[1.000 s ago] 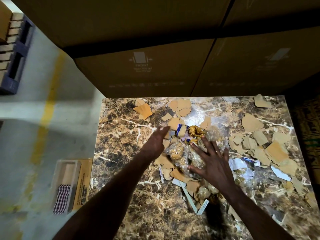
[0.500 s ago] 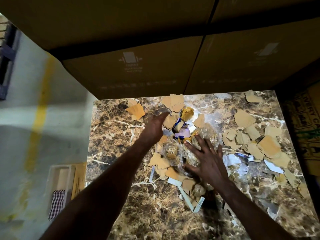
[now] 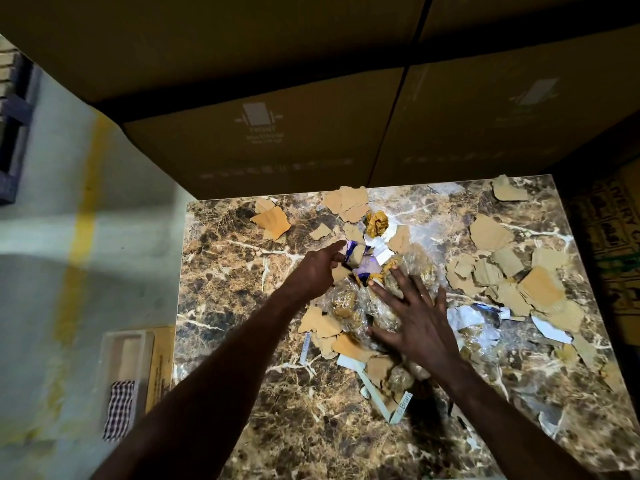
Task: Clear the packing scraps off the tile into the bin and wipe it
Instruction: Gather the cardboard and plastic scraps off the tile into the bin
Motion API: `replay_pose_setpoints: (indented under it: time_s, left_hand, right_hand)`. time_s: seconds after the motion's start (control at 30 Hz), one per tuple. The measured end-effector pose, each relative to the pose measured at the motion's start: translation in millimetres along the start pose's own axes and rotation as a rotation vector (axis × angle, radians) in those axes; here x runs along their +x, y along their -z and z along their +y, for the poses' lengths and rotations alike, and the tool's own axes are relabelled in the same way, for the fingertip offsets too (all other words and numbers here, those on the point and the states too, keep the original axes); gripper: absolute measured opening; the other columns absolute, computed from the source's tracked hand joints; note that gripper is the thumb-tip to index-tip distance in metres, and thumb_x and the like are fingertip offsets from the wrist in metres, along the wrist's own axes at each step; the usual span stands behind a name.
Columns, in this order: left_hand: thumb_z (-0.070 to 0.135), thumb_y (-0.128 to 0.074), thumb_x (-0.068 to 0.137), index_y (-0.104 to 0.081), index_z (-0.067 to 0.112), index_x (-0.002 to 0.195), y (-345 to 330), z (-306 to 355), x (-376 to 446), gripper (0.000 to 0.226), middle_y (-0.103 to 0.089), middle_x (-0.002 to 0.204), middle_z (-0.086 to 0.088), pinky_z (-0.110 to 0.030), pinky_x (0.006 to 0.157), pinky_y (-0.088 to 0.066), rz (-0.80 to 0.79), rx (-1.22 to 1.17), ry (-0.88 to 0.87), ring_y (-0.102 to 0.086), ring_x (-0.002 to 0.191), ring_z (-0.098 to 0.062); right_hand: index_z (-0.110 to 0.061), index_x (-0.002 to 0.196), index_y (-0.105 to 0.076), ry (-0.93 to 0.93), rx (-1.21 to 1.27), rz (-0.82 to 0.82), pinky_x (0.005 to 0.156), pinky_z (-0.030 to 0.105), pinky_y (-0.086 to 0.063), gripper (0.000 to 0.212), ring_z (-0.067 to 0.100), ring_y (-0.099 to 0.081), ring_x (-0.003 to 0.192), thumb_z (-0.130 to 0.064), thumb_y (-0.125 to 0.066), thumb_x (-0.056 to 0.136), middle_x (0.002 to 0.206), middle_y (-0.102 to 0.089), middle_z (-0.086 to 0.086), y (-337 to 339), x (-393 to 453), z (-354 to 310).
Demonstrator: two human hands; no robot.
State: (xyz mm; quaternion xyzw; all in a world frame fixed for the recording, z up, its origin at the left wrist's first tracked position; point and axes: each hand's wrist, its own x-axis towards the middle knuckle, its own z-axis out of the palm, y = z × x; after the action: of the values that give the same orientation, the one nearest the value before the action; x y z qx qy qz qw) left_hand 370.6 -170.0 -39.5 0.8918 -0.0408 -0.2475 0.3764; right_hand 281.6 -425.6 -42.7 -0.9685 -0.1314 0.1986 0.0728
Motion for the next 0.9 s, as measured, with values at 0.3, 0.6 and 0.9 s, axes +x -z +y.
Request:
replay_pose_setpoints:
  time_s: [0.3,0.6,0.9]
  left_hand:
    - [0.018,-0.063,0.105,-0.039,0.023,0.163,67.0,-66.4,30.1,0.063,-0.025,0.174,-0.012,-0.054,0.130,-0.022,0.465,0.185,0.245,-0.023,0.160,-0.038]
    - [0.008,-0.059,0.106,-0.025,0.017,0.169,56.6,-79.3,34.2,0.072,-0.015,0.177,-0.014,-0.059,0.131,-0.019,0.168,0.259,0.131,-0.008,0.163,-0.040]
    - [-0.012,-0.054,0.097,-0.031,0.030,0.168,-9.0,-27.8,4.0,0.086,-0.045,0.167,-0.003,-0.043,0.098,-0.059,0.015,-0.075,0.018,-0.063,0.132,-0.032]
  right_hand:
    - [-0.064,0.160,0.007,0.003,-0.023,-0.016,0.123,0.071,0.004,0.091,0.026,0.009,0.163,-0.097,-0.032,0.084,0.175,0.025,-0.009,-1.6,2.0,0.8]
    - [-0.069,0.155,0.012,0.004,0.008,0.004,0.120,0.066,0.014,0.088,0.025,0.010,0.163,-0.096,-0.034,0.086,0.174,0.026,-0.011,-3.8,1.6,0.9]
    - [-0.065,0.158,0.010,0.017,-0.006,0.021,0.120,0.067,0.009,0.093,0.028,0.000,0.163,-0.095,-0.038,0.085,0.172,0.031,-0.013,-6.9,1.8,2.1]
